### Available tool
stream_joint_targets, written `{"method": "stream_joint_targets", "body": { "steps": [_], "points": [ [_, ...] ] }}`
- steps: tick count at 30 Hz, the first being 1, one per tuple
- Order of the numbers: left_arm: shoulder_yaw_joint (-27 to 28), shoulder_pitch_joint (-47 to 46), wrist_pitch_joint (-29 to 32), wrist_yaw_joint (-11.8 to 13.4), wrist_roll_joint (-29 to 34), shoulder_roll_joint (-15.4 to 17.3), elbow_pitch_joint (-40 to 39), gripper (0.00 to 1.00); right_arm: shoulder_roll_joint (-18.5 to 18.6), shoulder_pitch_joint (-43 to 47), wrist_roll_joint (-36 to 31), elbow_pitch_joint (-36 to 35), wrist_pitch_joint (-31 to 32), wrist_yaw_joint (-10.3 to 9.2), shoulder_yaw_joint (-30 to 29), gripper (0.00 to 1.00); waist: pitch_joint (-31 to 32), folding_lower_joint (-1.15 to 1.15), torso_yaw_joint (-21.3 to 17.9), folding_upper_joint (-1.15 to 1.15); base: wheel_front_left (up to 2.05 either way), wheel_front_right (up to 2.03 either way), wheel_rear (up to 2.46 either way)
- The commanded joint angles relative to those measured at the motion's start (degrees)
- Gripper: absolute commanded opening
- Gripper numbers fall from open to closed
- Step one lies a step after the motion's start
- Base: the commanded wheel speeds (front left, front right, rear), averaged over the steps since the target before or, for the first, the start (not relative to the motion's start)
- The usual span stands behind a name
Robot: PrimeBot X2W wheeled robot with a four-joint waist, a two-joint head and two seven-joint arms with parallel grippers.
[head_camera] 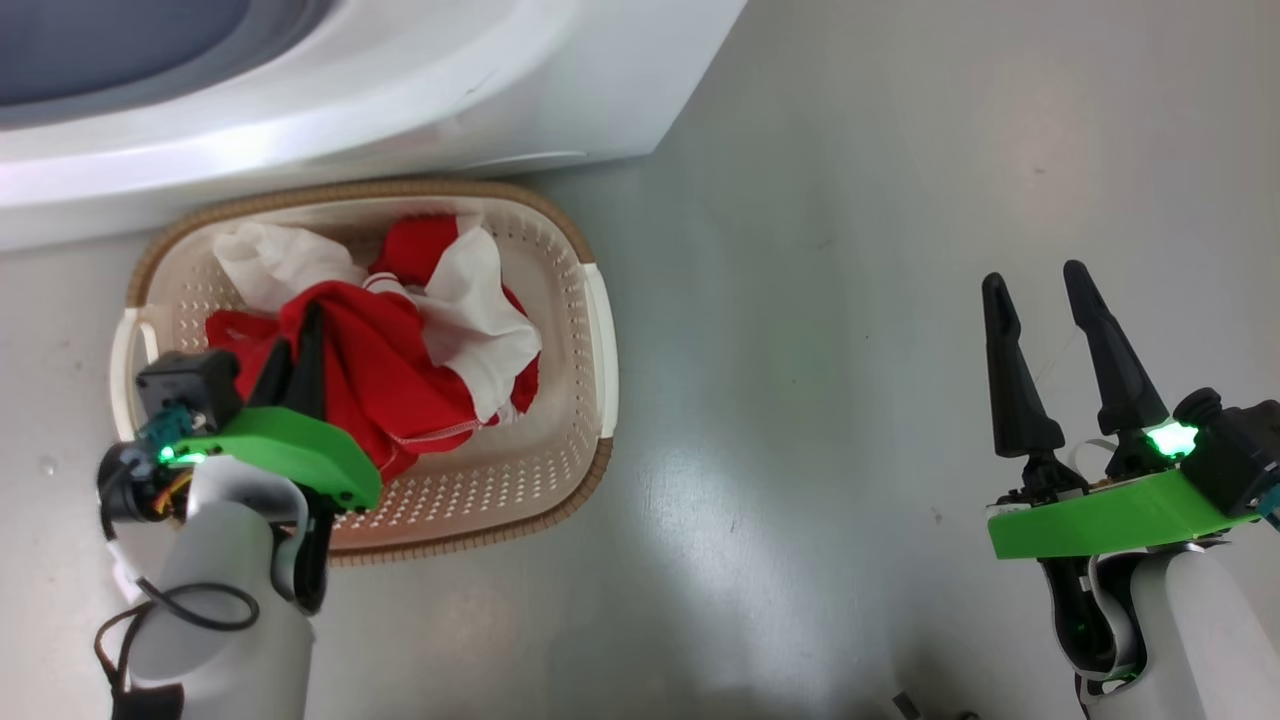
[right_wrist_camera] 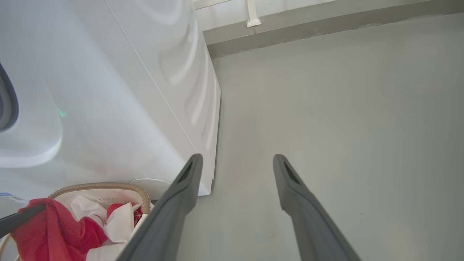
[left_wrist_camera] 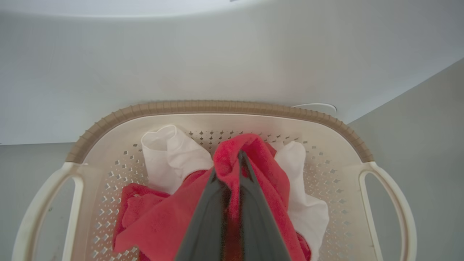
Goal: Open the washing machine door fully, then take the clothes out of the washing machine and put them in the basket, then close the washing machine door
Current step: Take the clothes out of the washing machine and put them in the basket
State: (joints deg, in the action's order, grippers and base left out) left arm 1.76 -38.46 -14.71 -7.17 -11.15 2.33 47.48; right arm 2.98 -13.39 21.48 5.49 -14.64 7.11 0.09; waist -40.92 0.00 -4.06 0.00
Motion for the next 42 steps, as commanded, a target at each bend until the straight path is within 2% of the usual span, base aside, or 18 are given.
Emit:
{"method": "stream_joint_targets", "body": {
  "steps": [1,3,5,6,7,8,9,10,23,31,42],
  "points": [
    [2.07,0.34,-0.29,-0.32,-0.58,1.62,0.57,0.00,0.27,0.43,-0.69,-1.44,-0.36,0.37,0.98,1.00,-1.37,0.00,0.40,0.00,0.00,0.00,0.00],
    [2.52,-0.84,-0.29,-0.32,-0.64,1.52,2.42,0.00,0.32,0.28,-0.84,-1.64,-0.36,0.37,1.00,1.00,-2.01,0.00,0.47,0.00,0.00,0.00,0.00],
    [2.61,-2.09,-0.29,-0.32,-0.36,1.43,4.16,0.23,0.37,0.06,-0.91,-1.80,-0.36,0.37,0.97,1.00,-2.56,0.00,0.45,0.00,0.00,0.00,0.00],
    [2.67,-2.31,-0.29,-0.32,-0.31,1.41,4.40,0.27,0.38,0.01,-0.92,-1.84,-0.36,0.37,0.94,1.00,-2.67,0.00,0.44,0.00,0.00,0.00,0.00],
    [2.73,-2.50,-0.29,-0.32,-0.40,1.38,4.72,0.45,0.38,-0.03,-0.94,-1.87,-0.36,0.37,0.91,1.00,-2.76,0.00,0.44,0.00,0.00,0.00,0.00],
    [2.68,-2.65,-0.29,-0.32,-0.46,1.34,4.93,0.55,0.38,-0.07,-0.95,-1.88,-0.36,0.37,0.88,1.00,-2.79,0.00,0.45,0.00,0.00,0.00,0.00],
    [2.65,-2.74,-0.29,-0.32,-0.52,1.31,5.05,0.84,0.38,-0.09,-0.99,-1.85,-0.36,0.37,0.83,1.00,-2.77,0.00,0.46,0.00,0.00,0.00,0.00],
    [2.67,-2.78,-0.29,-0.32,-0.59,1.29,5.12,0.98,0.38,-0.12,-1.03,-1.80,-0.36,0.37,0.78,1.00,-2.72,0.00,0.50,0.00,0.00,0.00,0.00],
    [3.78,0.45,-0.29,-0.32,-1.03,0.92,1.60,1.00,0.30,-0.32,-0.89,-0.41,-0.36,0.37,1.21,1.00,2.42,0.00,1.27,0.00,0.00,0.00,0.00],
    [4.58,4.42,-0.29,-0.32,-0.86,0.82,-4.02,1.00,0.63,0.56,-0.61,0.92,-0.36,0.37,1.46,1.00,8.36,0.00,2.00,0.00,0.00,0.00,0.00],
    [6.38,13.38,-0.29,-0.32,0.97,0.68,-16.66,1.00,1.62,3.75,-0.25,3.14,-0.36,0.37,1.83,1.00,18.73,0.00,2.91,0.00,0.00,0.00,0.00]
  ]
}}
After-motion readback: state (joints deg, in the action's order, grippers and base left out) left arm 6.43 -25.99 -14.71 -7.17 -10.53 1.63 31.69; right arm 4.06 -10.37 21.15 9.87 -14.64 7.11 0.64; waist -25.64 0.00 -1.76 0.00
